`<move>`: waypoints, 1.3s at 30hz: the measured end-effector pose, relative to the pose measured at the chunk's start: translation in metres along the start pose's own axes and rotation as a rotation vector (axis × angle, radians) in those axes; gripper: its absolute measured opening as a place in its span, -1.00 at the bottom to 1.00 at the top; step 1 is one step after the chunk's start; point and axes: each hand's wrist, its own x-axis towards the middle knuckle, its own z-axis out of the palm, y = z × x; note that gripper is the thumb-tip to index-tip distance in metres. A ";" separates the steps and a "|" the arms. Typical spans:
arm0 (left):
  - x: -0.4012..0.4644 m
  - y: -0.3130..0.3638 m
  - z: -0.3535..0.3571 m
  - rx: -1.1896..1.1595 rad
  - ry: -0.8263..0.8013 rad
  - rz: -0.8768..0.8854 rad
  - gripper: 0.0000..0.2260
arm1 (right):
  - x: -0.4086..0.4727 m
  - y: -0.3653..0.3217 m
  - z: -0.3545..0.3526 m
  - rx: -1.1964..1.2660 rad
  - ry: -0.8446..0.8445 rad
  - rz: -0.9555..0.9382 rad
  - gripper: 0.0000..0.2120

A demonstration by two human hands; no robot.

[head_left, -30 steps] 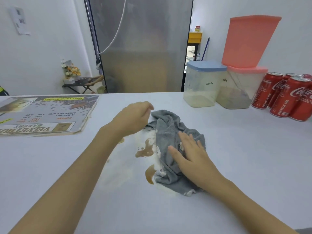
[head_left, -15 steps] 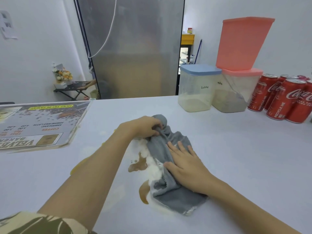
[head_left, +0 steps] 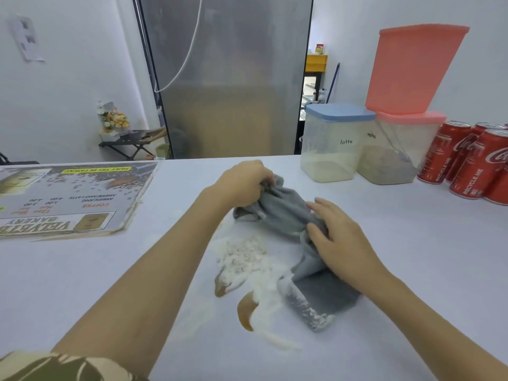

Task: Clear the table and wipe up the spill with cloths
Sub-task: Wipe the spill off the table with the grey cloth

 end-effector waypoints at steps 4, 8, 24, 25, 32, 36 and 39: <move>-0.006 -0.001 0.019 -0.002 -0.347 0.041 -0.44 | -0.008 0.005 0.025 -0.216 -0.366 0.182 -0.48; -0.010 -0.010 0.029 -0.050 -0.453 -0.031 -0.43 | 0.012 0.013 0.043 -0.273 -0.391 0.224 -0.49; -0.051 -0.045 -0.005 0.019 -0.214 -0.340 -0.80 | 0.039 0.009 0.053 0.126 -0.348 0.033 -0.65; -0.056 -0.043 -0.009 -0.004 -0.248 -0.340 -0.79 | 0.034 0.010 0.052 0.149 -0.348 0.034 -0.67; -0.072 -0.031 -0.029 -0.031 -0.105 -0.225 -0.74 | 0.038 0.002 0.031 0.225 -0.249 0.014 -0.74; -0.066 -0.039 -0.034 -0.005 0.181 -0.218 -0.62 | 0.060 -0.013 0.039 0.269 0.057 -0.095 -0.73; -0.066 -0.054 -0.025 0.190 0.048 -0.244 -0.66 | 0.072 -0.006 0.063 0.133 -0.143 -0.125 -0.74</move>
